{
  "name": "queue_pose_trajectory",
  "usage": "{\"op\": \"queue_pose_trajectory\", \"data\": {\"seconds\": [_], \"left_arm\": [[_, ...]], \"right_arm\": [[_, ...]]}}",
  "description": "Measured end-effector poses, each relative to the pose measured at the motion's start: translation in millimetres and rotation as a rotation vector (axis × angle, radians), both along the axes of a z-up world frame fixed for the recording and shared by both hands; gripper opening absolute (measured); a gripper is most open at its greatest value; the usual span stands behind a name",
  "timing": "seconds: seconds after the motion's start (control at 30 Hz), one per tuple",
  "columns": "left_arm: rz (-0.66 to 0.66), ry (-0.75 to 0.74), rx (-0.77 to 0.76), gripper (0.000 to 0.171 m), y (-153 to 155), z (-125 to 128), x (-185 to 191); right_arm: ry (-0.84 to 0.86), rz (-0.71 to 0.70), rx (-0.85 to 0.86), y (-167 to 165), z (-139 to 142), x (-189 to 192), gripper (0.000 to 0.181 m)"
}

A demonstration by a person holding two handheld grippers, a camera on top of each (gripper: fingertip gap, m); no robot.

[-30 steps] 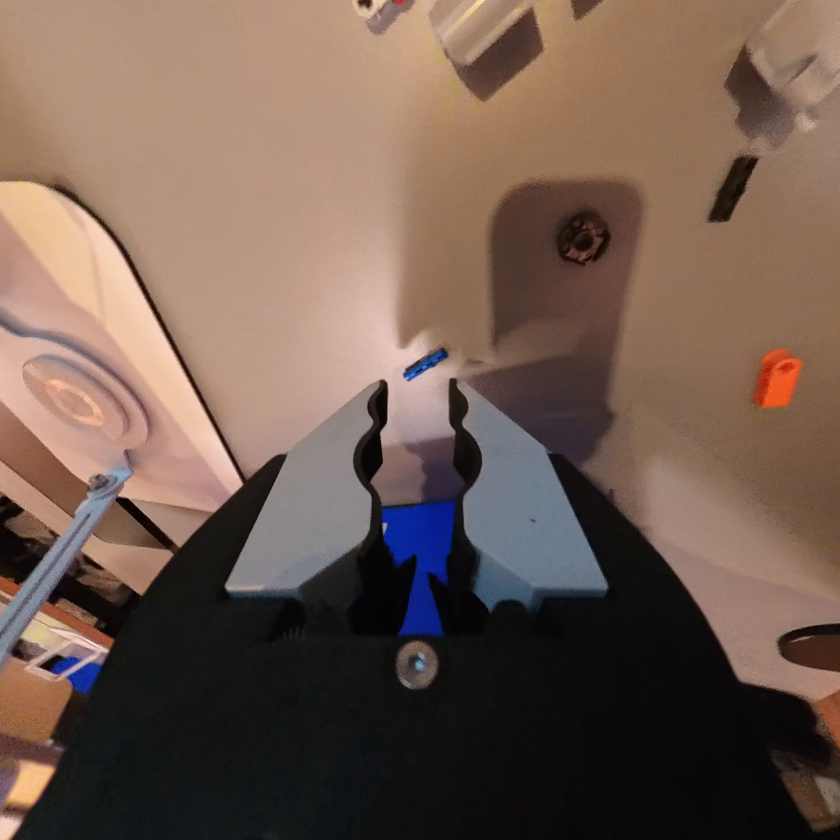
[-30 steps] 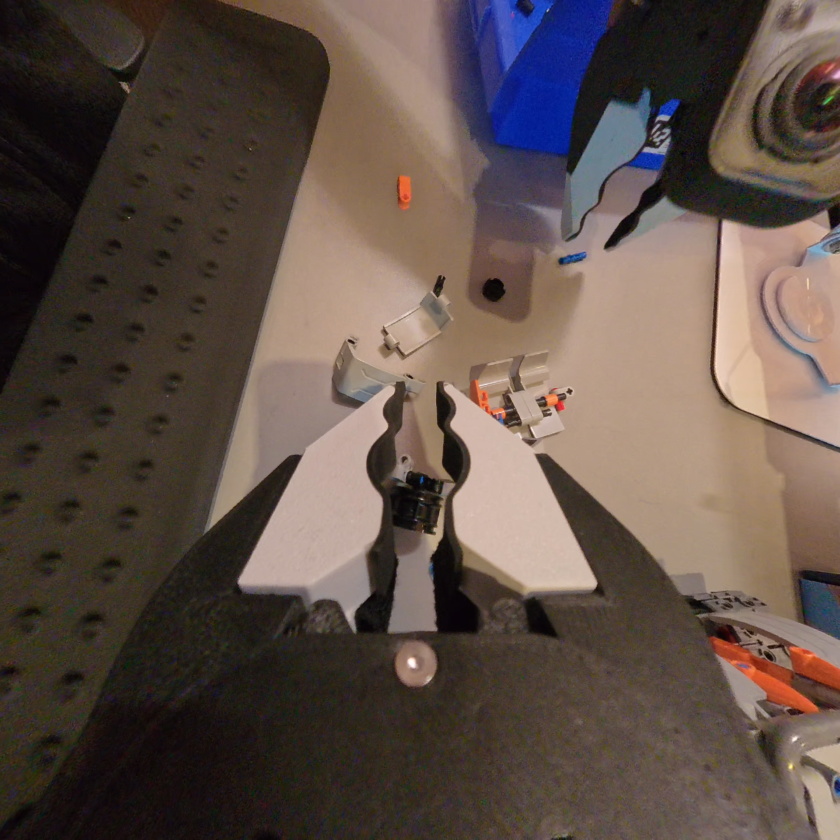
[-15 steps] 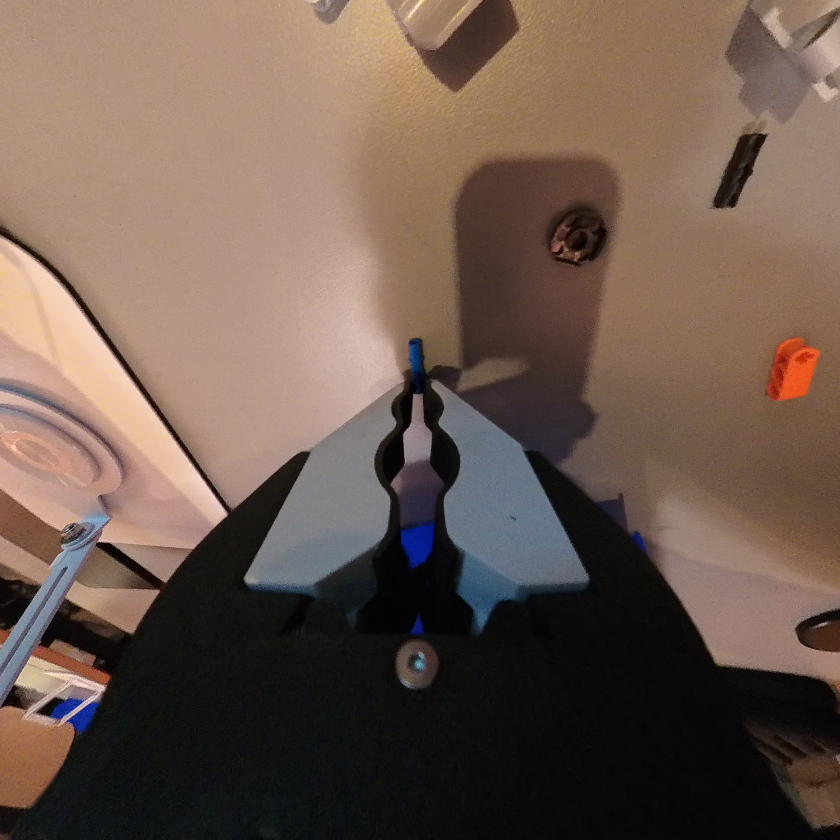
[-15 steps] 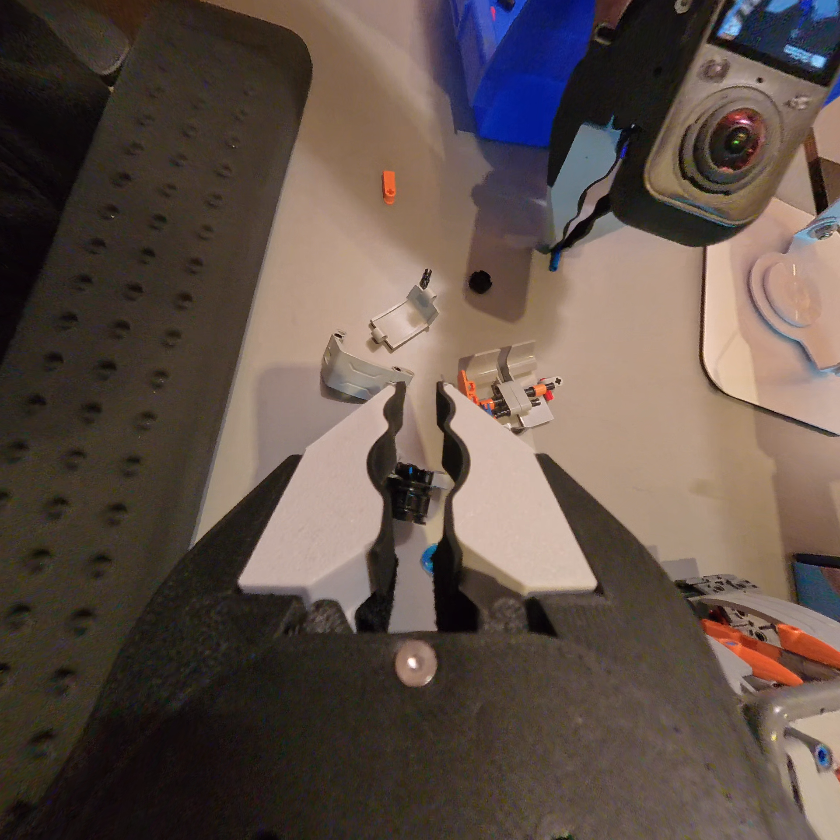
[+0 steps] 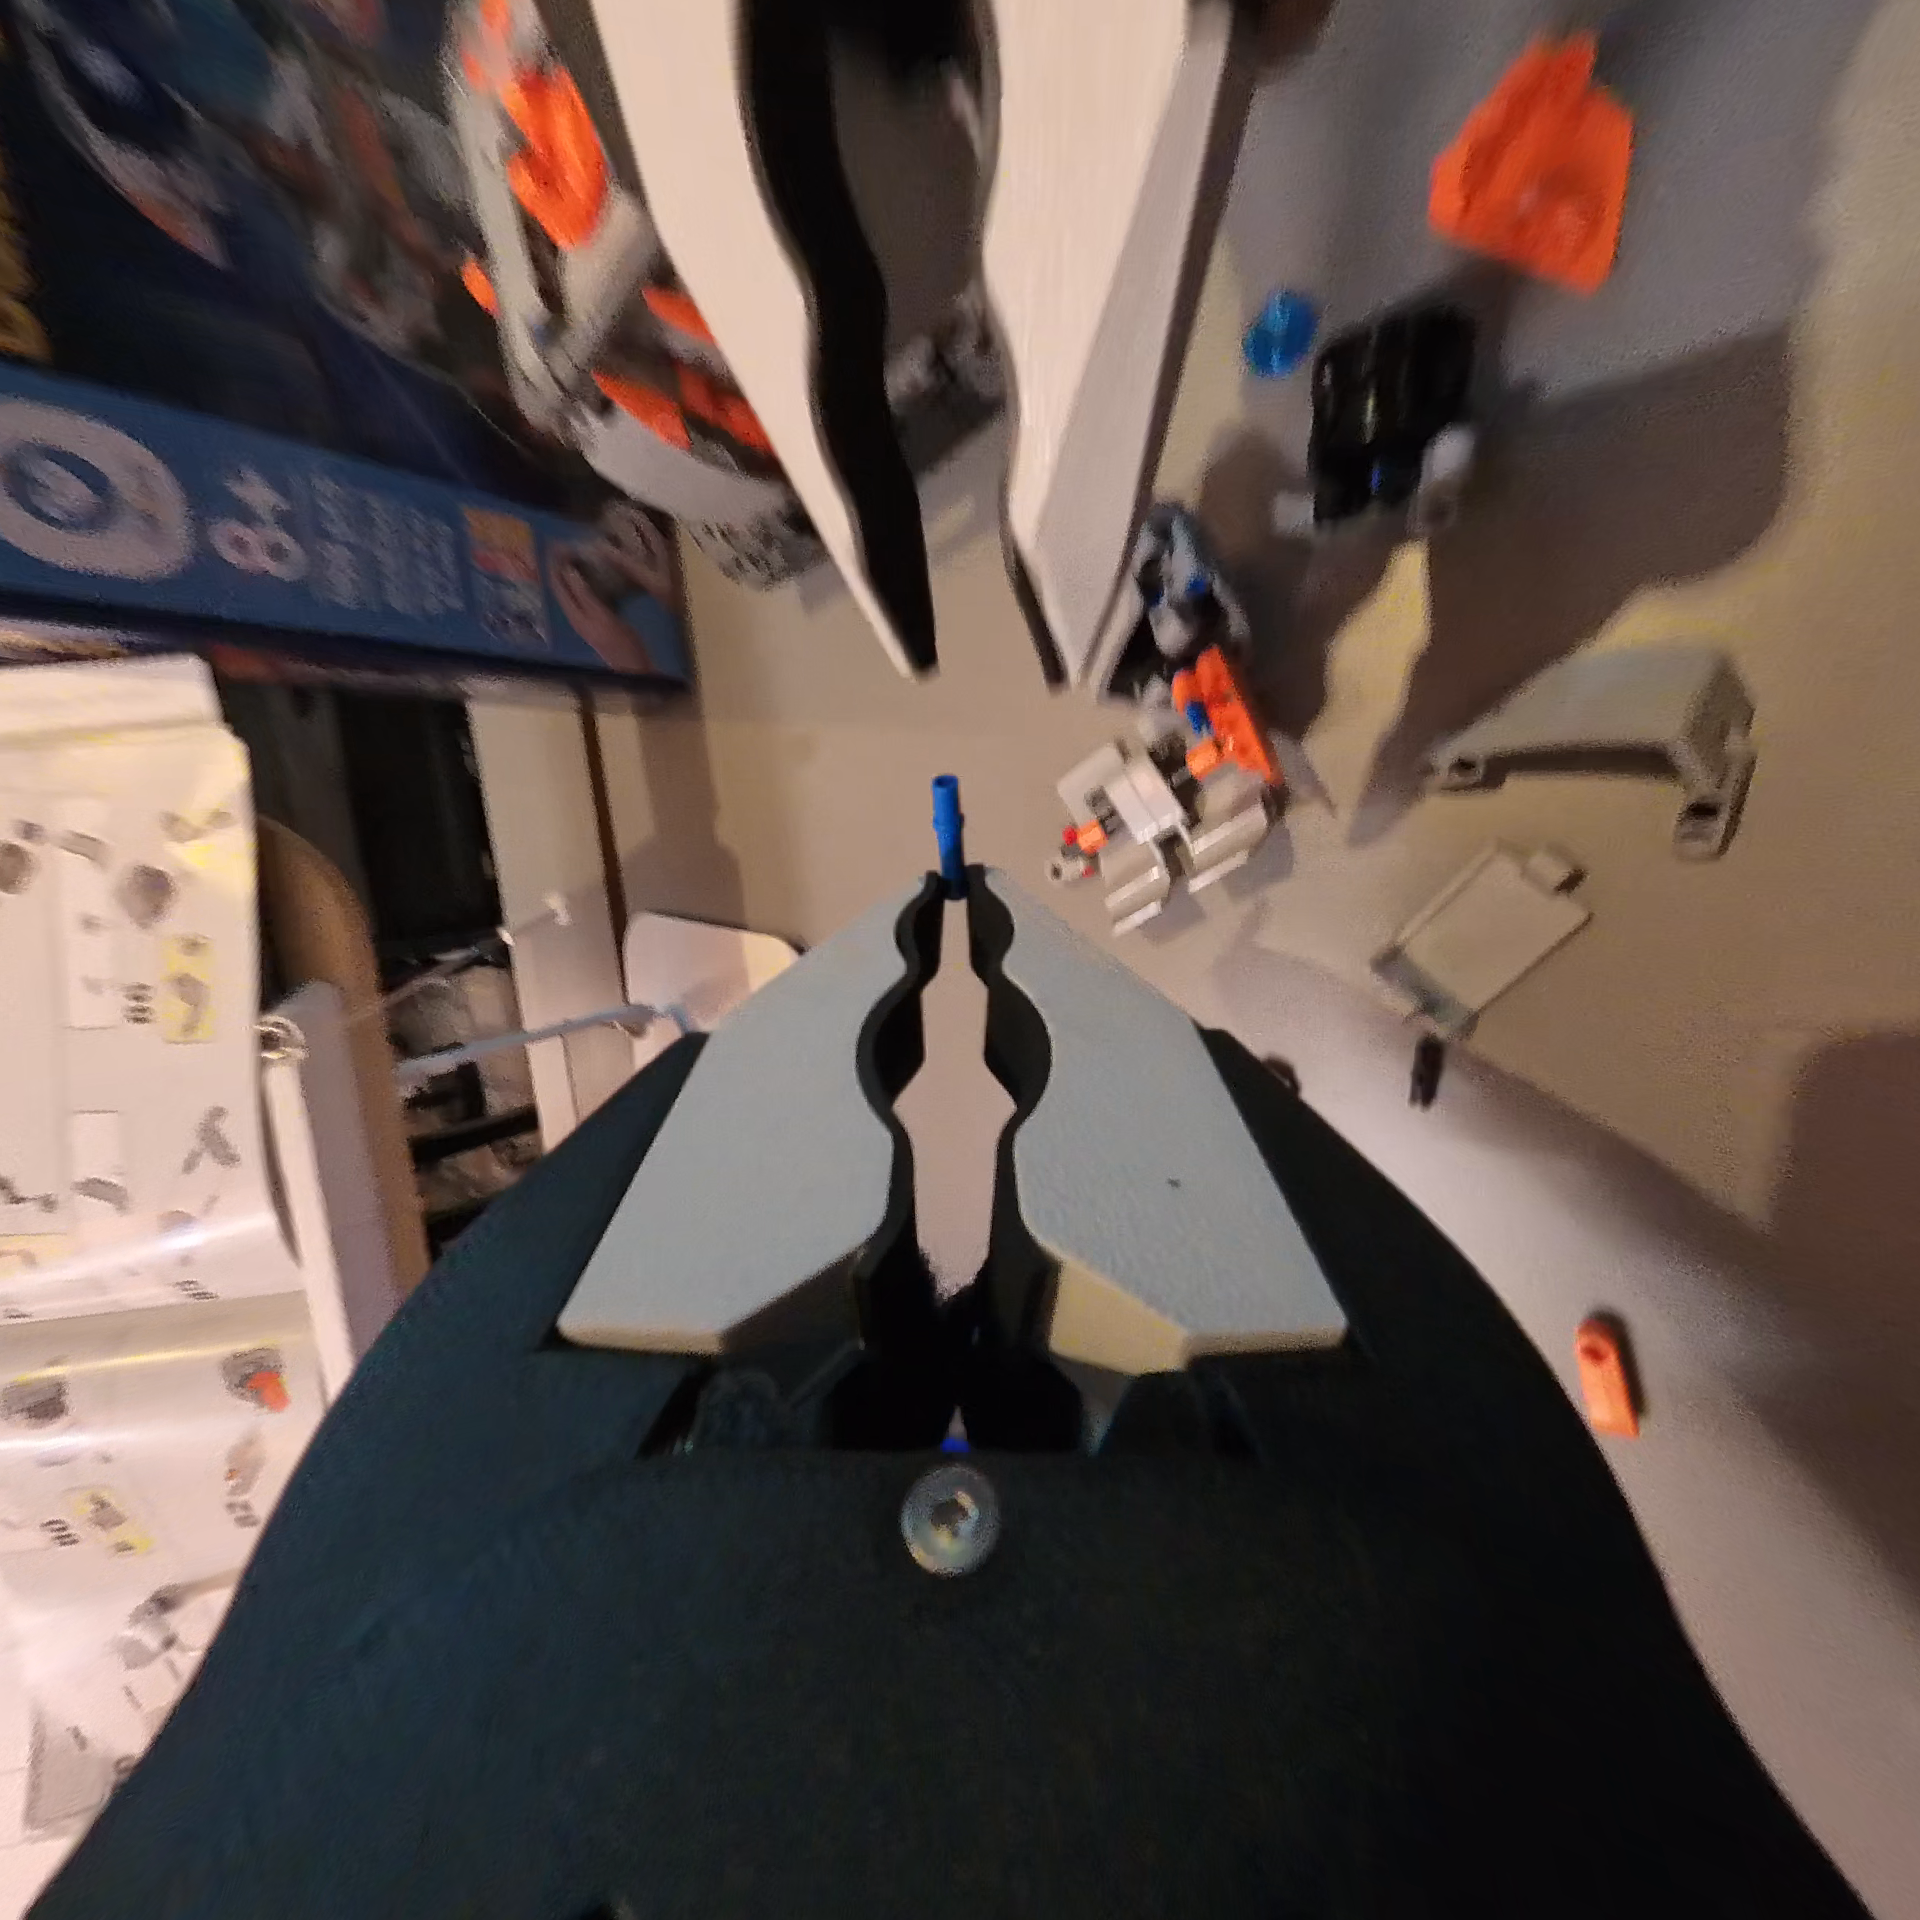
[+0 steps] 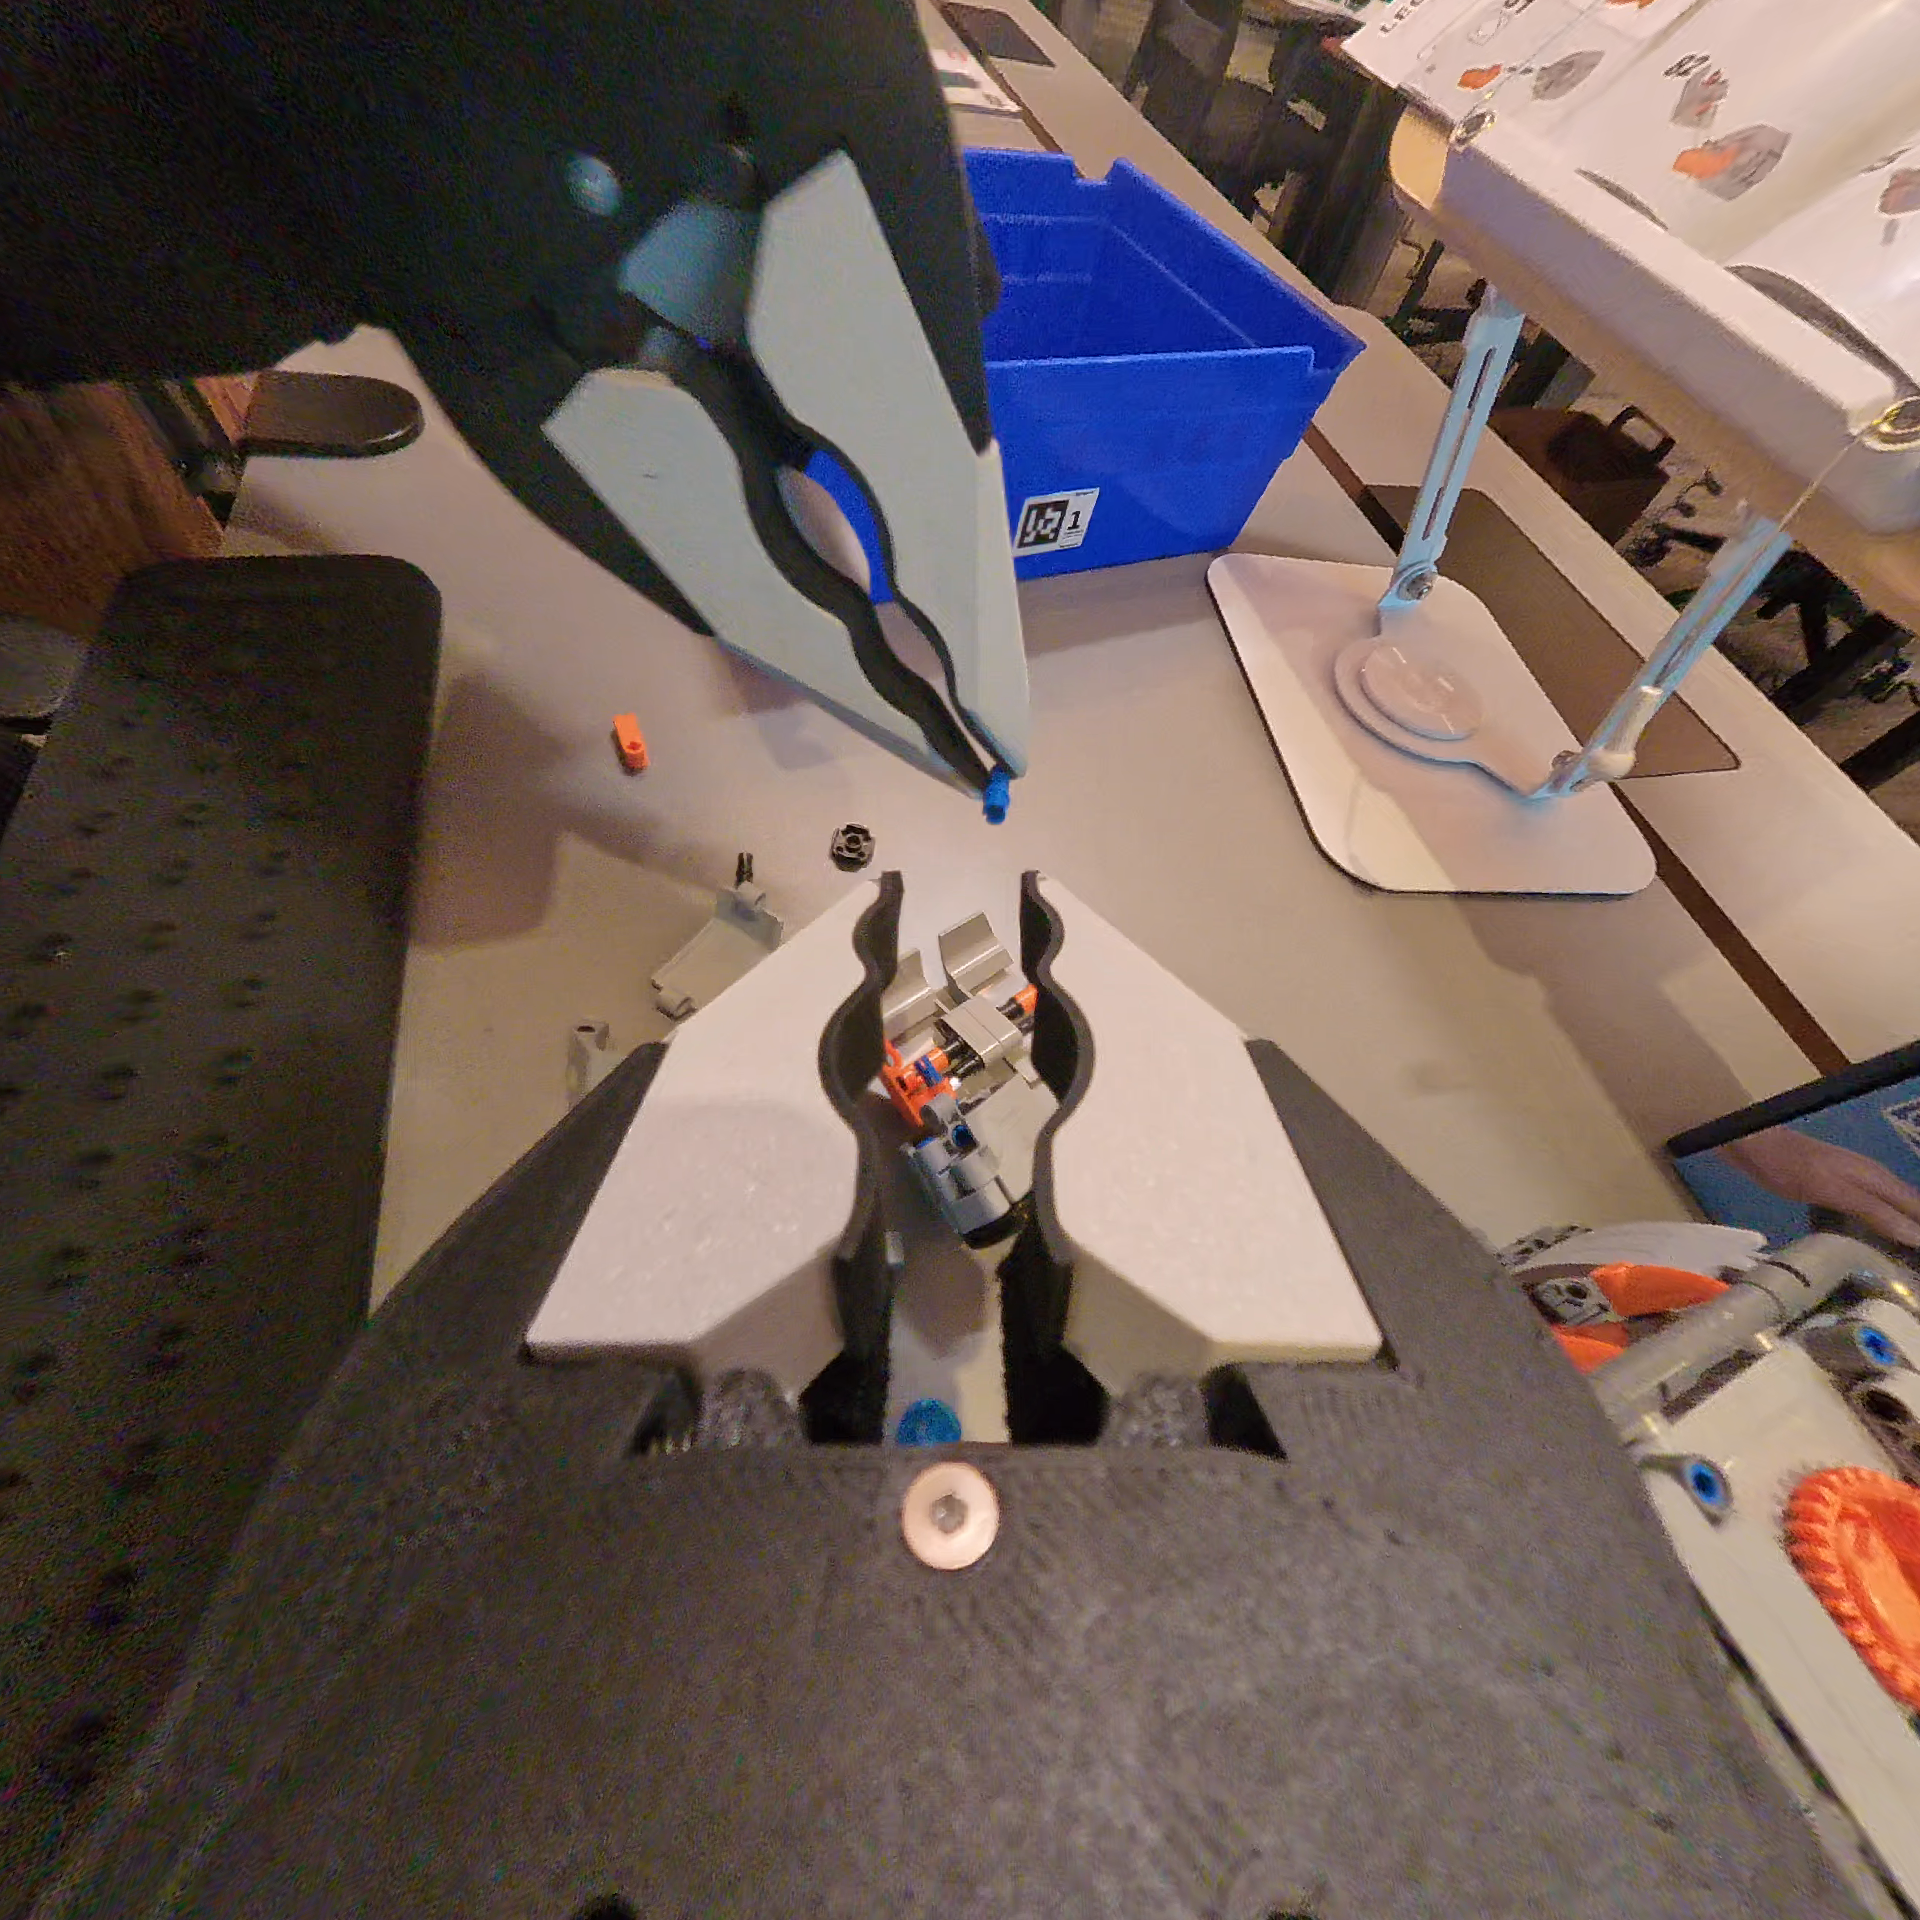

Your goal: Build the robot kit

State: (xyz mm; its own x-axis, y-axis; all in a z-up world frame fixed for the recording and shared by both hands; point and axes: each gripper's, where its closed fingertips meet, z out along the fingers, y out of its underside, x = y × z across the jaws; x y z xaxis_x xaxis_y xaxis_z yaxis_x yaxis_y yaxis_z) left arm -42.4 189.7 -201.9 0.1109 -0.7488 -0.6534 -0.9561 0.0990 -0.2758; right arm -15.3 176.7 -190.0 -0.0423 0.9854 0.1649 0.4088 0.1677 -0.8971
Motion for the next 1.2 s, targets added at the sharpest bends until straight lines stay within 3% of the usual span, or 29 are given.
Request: {"op": "queue_pose_trajectory", "data": {"seconds": [0.33,1.2], "left_arm": [[-0.024,-0.062,0.177,0.001,-6.2,20.6,35.8],[0.013,-0.062,0.259,0.001,-0.8,24.2,28.8]], "right_arm": [[0.041,0.012,-0.068,-4.6,4.4,-2.2,0.016],[0.173,0.043,-0.197,-0.8,28.3,4.4,0.017]]}}
